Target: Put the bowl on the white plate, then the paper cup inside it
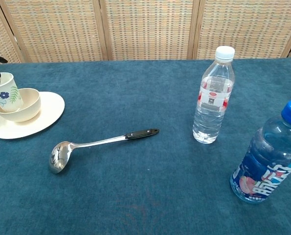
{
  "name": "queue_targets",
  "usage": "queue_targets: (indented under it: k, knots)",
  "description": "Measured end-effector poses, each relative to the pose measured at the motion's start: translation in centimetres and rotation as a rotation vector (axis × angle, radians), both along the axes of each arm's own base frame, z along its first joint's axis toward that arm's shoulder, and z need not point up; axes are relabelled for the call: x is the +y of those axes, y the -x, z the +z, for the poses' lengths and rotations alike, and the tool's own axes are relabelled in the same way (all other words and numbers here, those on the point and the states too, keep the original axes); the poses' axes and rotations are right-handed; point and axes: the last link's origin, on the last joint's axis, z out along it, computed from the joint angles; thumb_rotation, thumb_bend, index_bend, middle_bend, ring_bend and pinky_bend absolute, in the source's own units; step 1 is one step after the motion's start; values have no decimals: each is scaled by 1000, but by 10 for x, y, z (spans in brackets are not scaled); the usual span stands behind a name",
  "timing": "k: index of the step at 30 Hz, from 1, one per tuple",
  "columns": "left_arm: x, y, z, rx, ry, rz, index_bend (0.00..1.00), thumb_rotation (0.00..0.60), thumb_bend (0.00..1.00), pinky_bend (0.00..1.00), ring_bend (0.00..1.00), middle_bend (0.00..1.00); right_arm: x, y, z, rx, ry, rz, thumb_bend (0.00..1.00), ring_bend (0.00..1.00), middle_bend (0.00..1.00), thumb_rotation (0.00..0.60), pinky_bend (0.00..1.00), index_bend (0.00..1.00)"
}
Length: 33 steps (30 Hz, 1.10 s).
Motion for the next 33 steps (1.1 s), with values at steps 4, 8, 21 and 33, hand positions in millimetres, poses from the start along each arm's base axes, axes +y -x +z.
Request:
queue_targets:
  k: [4,8,21,33]
  knots:
    - [3,0,-7,5,4,0,688,600,440,7,0,0,0,1,0,-1,-1,-3,142,0,0,600,0,9]
    - [7,-4,-13,-5,-1,-3,687,600,440,7,0,0,-1,1,-1,2,-3,-3,142,0,0,600,0,9]
    - [15,-10,-31,16,9,13,540,600,440,1,0,0,-2,2,-2,5,-6,-12,142,0,0,600,0,9]
    - [14,-11,-25,-11,-6,13,226,600,276,0,0,0,-2,1,-2,5,-7,-10,142,0,0,600,0,9]
